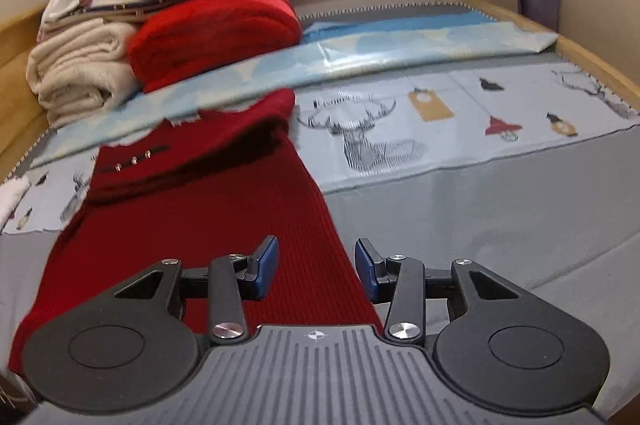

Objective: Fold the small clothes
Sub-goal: 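Lower both tools and close them on the sweater hem corners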

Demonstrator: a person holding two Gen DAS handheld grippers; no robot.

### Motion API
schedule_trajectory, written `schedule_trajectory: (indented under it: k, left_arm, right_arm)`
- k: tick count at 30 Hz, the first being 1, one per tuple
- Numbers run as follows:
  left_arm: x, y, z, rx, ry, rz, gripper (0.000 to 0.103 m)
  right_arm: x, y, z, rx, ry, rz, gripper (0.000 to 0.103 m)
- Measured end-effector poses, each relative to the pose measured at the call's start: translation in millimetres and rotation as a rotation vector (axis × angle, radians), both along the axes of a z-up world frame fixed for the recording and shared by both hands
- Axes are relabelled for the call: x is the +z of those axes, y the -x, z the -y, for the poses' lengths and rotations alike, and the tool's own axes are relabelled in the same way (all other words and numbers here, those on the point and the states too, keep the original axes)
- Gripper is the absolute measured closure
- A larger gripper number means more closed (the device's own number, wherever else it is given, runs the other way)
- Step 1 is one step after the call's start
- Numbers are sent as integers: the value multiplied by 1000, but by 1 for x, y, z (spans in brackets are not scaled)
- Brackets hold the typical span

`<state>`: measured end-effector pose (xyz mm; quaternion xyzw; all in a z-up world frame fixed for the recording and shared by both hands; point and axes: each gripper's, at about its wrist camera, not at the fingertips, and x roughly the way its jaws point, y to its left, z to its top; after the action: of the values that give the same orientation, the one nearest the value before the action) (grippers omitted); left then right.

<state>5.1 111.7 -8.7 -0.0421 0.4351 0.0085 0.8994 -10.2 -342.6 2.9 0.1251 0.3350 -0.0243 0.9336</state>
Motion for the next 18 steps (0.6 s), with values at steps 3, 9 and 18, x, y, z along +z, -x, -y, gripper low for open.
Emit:
schedule_trajectory:
  k: [3, 9, 18]
  left_arm:
    - [-9, -9, -9, 33, 81, -37, 68]
    - [-31, -20, -17, 106, 71, -189, 64]
    - [-54, -22, -19, 117, 64, -335, 50]
  right_arm:
    - [-8, -5, 0, 8, -1, -27, 59]
    - [-31, -18, -3, 35, 30, -161, 58]
    - [-83, -35, 0, 2, 80, -429, 48]
